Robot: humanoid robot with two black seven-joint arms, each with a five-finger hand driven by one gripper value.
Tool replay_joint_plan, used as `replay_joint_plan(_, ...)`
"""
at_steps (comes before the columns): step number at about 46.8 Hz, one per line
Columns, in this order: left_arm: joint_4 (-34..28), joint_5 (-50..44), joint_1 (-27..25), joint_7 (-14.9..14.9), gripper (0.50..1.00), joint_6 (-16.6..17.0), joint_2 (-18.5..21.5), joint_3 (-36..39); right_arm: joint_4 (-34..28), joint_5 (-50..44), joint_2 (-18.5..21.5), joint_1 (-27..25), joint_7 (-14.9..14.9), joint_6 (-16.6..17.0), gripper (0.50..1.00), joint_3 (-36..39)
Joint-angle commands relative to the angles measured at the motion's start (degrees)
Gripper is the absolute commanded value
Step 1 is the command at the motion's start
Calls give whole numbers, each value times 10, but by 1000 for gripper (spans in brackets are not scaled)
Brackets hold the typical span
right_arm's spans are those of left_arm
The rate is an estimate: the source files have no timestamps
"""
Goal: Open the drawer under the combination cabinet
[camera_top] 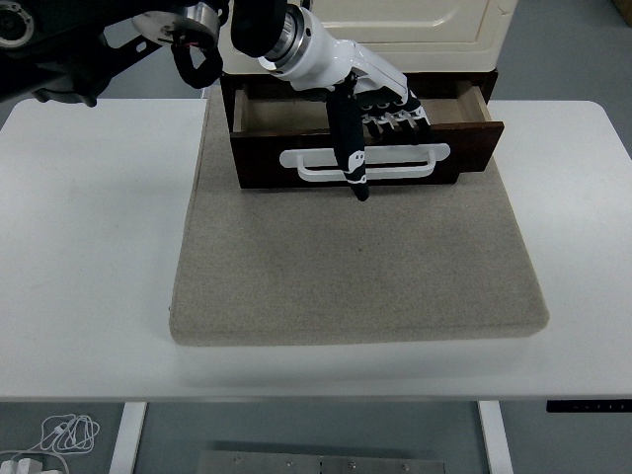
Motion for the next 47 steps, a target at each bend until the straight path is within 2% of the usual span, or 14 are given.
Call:
replay_joint_plan(1, 2, -2, -1, 0, 1000, 0, 0, -3, 0, 1, 0, 0, 0, 0, 926, 0)
replay_joint_plan(11, 12, -4, -1, -2, 1000, 0, 3, -33, 0, 1, 0, 0, 0, 0, 926, 0)
replay_joint_plan(19, 23, 1, -1, -7, 1000, 0, 12, -114, 0, 0, 0, 0, 0, 0, 926, 0)
replay_joint_plan(22, 28, 3, 0, -20, 1000, 0, 15, -149, 0, 0, 0, 0, 0, 0, 926, 0)
replay_joint_plan(30, 79, 3, -8, -74, 1000, 0, 18, -275, 0, 0, 0, 0, 0, 0, 926, 0)
replay_joint_plan(35, 132, 3, -25, -111, 1000, 0, 49, -336, 0, 0, 0, 0, 0, 0, 926, 0)
replay_joint_plan(42, 190, -5, -41, -204, 1000, 12, 119, -355, 0, 0, 0, 0, 0, 0, 926, 0)
replay_joint_plan(47, 222, -6, -43, -277, 1000, 53, 168, -355, 0, 0, 0, 0, 0, 0, 926, 0)
